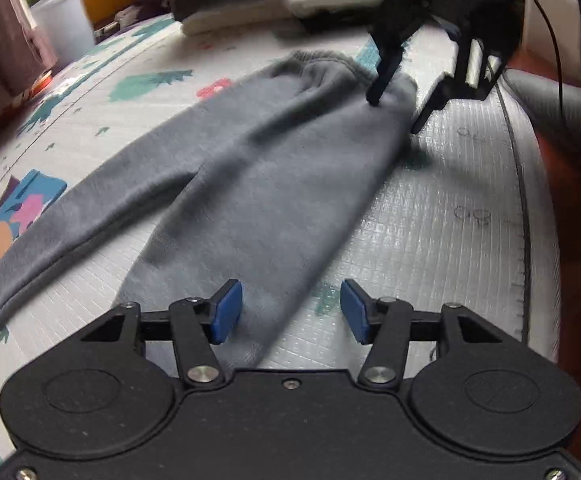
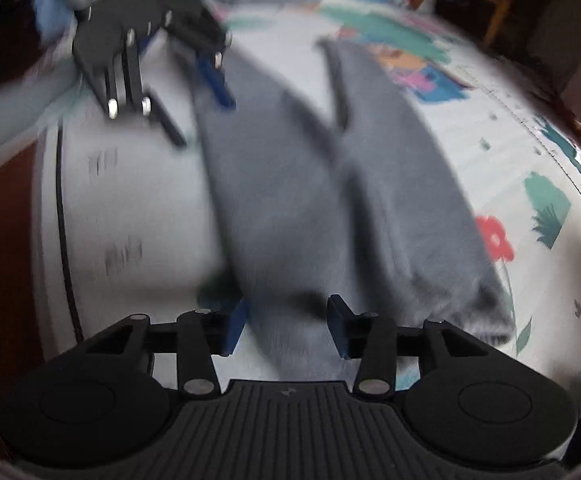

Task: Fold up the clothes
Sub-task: 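Grasp the leg cuffs with the right gripper and pull them straight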

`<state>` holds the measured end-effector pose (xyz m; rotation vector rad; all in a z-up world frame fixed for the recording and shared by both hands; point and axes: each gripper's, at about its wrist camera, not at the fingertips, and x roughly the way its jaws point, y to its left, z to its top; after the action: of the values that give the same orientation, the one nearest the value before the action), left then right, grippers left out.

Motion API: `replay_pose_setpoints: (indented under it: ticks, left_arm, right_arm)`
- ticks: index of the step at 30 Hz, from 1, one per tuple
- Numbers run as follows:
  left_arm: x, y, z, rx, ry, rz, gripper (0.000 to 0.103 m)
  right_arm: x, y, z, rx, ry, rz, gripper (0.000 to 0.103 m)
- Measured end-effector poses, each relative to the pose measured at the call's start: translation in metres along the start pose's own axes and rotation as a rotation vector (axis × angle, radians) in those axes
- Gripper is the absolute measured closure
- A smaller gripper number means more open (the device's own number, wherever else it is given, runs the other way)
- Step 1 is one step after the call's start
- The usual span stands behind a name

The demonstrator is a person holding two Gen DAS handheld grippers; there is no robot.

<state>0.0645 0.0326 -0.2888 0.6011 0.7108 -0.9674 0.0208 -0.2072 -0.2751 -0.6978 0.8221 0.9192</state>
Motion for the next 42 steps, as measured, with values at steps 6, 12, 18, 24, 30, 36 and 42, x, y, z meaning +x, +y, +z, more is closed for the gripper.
replay_pose_setpoints:
  ticks: [6,12,18,24,30,36,42]
  left_arm:
    - [-0.003,0.017,0.018,0.044,0.103,-0.080,0.099]
    - [-0.010,0.028,0.020,0.072,0.185,-0.217,0.099]
    - [-0.028,0.055,0.029,-0.132,0.046,-0.172,0.099]
    - [0.006,0.042,0.023,-0.214,0.051,-0.104,0.058]
    - [-0.008,0.043,0.019,-0.194,0.024,-0.105,0.059]
    - [-0.022,0.049,0.001,-0.198,0.057,-0.093,0.058]
    - [-0.049,0.040,-0.026,-0.027,0.076,0.017,0.058]
  right_arm:
    - [-0.003,-0.025,0.011,0.175,0.069,0.131,0.092]
    - [-0.005,-0.024,0.011,0.186,0.114,0.268,0.068]
    - [-0.023,-0.064,0.016,0.399,-0.057,0.205,0.068]
    - [0.014,-0.072,-0.012,0.465,-0.051,0.055,0.080]
    - [-0.010,-0.072,-0.010,0.459,-0.101,0.032,0.078]
    - [-0.006,-0.070,-0.012,0.396,-0.075,-0.021,0.075]
    - [-0.036,-0.030,-0.005,0.192,-0.142,0.042,0.062]
